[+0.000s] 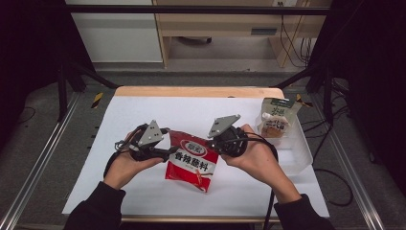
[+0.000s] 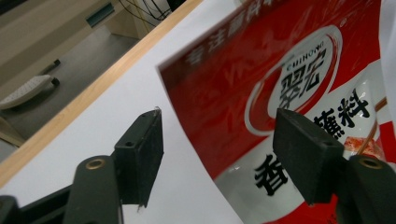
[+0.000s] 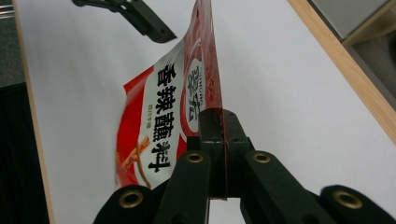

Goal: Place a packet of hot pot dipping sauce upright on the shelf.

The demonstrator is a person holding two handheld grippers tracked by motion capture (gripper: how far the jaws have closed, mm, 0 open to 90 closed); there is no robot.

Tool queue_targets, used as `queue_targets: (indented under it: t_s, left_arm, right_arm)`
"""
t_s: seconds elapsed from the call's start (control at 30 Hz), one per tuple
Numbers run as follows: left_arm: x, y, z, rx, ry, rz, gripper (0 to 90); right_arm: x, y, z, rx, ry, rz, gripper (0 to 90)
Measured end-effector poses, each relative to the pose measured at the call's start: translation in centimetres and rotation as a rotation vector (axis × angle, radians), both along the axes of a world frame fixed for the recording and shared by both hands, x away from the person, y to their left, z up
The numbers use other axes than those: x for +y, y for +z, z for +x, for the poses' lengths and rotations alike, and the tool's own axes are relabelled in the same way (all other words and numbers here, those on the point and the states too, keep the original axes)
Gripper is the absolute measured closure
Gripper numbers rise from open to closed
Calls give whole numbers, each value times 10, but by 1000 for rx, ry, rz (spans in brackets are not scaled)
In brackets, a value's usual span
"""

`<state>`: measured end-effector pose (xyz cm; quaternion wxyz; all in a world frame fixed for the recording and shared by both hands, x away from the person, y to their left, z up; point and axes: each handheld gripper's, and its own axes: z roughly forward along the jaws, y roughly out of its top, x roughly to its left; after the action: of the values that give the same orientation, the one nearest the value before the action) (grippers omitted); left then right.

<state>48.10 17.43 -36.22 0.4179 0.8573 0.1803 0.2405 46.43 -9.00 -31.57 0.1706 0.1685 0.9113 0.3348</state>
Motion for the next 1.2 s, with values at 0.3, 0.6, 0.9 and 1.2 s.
queue_targets:
  t_s: [0.3, 0.6, 0.9, 1.2]
  left_arm:
    - [7, 10, 0, 21, -52, -25, 604]
    - [7, 18, -8, 76, -113, -69, 896]
    - [1, 29, -17, 44, -158, -28, 900]
    - [0, 39, -22, 21, -176, -29, 900]
  right_arm:
    - [10, 12, 0, -24, 52, -20, 900]
    - [2, 14, -2, -12, 66, -28, 897]
    - [0, 14, -1, 5, 100, -72, 744]
    - [5, 8, 8, 16, 99, -122, 833]
